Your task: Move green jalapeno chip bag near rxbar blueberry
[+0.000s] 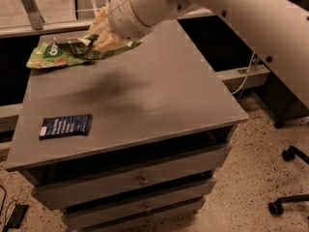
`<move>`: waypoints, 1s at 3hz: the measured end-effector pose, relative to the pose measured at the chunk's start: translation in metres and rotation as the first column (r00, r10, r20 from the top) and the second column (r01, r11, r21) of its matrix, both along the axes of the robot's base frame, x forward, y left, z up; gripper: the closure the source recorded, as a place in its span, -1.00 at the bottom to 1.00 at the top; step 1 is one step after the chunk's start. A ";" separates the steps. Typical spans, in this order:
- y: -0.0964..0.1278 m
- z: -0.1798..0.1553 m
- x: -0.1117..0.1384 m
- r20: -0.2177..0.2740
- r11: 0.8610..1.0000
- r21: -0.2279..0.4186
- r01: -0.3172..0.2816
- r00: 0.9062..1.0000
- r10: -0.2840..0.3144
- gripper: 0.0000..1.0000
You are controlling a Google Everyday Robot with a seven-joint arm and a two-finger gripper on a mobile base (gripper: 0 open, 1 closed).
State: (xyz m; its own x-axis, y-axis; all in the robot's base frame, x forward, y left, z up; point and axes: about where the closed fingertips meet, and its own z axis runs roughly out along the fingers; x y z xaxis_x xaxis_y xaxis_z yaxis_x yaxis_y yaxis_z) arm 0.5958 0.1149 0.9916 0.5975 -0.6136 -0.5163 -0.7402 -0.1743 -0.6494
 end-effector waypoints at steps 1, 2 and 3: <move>0.019 0.002 -0.031 -0.018 0.998 0.027 -0.059 0.998 0.060 0.65; 0.041 0.002 -0.051 -0.014 0.986 0.044 -0.161 0.987 0.161 0.17; 0.043 0.002 -0.052 -0.011 0.985 0.042 -0.168 0.986 0.168 -0.30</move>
Offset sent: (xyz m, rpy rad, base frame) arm -0.0713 0.0610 0.0033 0.0607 0.0050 0.2920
